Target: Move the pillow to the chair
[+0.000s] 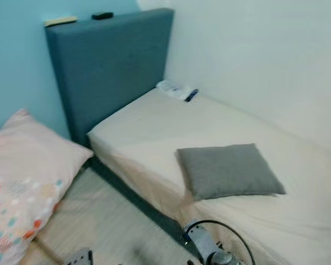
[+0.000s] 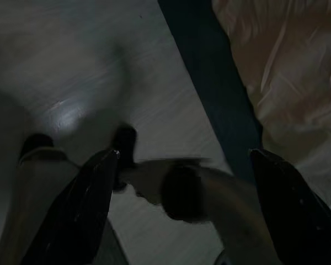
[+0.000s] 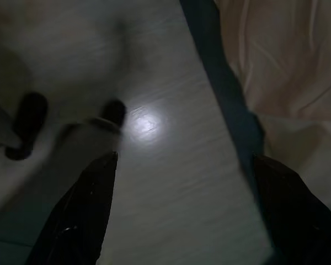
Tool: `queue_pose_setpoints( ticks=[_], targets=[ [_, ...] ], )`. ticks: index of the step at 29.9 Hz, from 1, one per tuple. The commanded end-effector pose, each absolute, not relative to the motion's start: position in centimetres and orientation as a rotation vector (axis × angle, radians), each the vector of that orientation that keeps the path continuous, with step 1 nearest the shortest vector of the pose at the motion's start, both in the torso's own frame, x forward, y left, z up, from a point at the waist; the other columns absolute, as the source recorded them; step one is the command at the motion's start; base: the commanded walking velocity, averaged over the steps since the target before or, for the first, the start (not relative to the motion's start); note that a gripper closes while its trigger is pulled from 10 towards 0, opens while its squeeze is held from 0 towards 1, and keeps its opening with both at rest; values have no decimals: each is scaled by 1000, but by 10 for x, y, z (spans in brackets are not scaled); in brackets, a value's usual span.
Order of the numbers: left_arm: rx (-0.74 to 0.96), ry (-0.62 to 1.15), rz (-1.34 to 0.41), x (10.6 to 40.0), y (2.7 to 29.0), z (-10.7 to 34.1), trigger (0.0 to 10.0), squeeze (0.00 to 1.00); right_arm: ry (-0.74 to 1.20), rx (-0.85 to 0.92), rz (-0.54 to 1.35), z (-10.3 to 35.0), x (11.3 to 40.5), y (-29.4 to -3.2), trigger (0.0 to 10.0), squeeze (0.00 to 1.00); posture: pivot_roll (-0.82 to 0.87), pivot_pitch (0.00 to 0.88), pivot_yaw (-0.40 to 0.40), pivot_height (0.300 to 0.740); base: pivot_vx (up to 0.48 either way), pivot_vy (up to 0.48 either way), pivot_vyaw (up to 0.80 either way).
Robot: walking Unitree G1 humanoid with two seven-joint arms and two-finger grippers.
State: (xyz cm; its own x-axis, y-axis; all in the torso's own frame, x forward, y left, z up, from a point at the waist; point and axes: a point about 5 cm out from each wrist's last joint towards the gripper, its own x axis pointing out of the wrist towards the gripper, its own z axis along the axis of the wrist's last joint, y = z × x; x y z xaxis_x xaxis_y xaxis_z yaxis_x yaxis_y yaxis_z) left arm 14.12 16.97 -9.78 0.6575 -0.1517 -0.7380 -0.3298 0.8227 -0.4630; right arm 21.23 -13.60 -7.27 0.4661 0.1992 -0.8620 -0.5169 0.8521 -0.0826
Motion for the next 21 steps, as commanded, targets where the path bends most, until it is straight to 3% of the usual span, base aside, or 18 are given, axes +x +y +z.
queue_pose_setpoints(
  ticks=[1,21],
  targets=[
    [-610,880,112,137,168,-100,10000,0,971,-311,434,-69,218,-136,10000,0,84,14,-104,740,0,0,-712],
    [-566,869,97,142,173,-97,10000,0,851,-34,490,-49,243,-104,10000,0,74,15,-93,740,0,0,-714]
  ],
)
